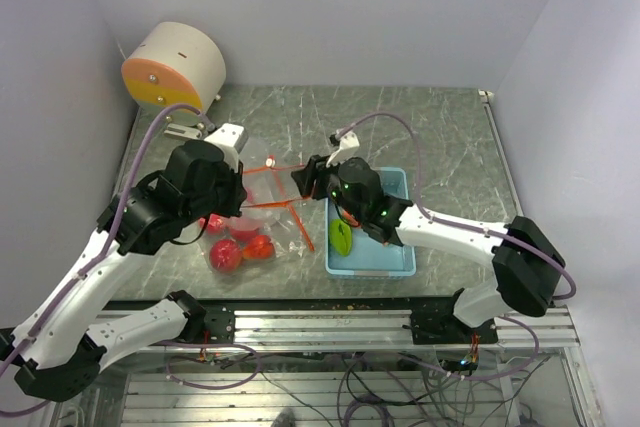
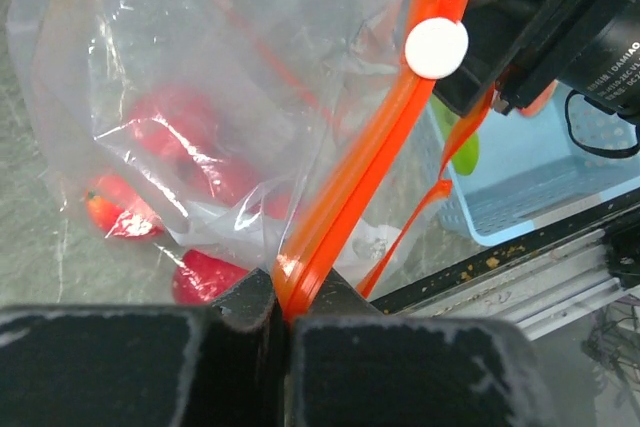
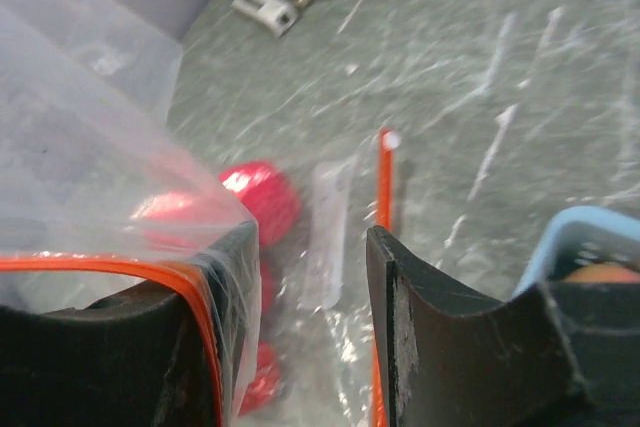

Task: Place the food in the zip-top bag and seal the zipper
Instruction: Open the zipper of the food storage bag, then pick up the fake fruit from the bin.

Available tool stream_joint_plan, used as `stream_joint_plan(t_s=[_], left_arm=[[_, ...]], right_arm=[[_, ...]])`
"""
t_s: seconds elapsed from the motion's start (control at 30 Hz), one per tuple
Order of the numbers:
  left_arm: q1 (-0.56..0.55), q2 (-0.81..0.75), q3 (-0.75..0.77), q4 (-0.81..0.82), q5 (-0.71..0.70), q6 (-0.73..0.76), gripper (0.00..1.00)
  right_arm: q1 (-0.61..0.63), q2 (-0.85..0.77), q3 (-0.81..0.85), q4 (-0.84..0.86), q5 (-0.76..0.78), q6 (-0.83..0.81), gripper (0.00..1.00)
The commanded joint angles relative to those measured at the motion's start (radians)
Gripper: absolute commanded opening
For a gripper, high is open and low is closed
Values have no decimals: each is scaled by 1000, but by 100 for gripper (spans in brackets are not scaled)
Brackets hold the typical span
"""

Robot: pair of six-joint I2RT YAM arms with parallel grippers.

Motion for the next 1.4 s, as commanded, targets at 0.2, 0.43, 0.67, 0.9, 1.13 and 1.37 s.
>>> stream_joint_plan(t_s=[0.2,0.43,0.67,0.9,1.13,1.37], left_arm=[[5,165,3,29,-18,83,7],[4,270,-140,213,63,78,7],[5,332,-160,266,72,77,7],[4,325,-169,281,84,83,7],[5,314,-185,301,110,90,7],[5,281,-199,306,120,87,7]], right_arm=[[-20,38,-145,137,-377,91,47],[-20,-88,-135,-124,-158,20,72],[-21,-263,-134,-253,-108,-50,100],[-57,-314,-100,-500,23,-2,100],[-131,-302,-133,-570,25,38,100],[-224,-144,-116,-534,-78,35,100]])
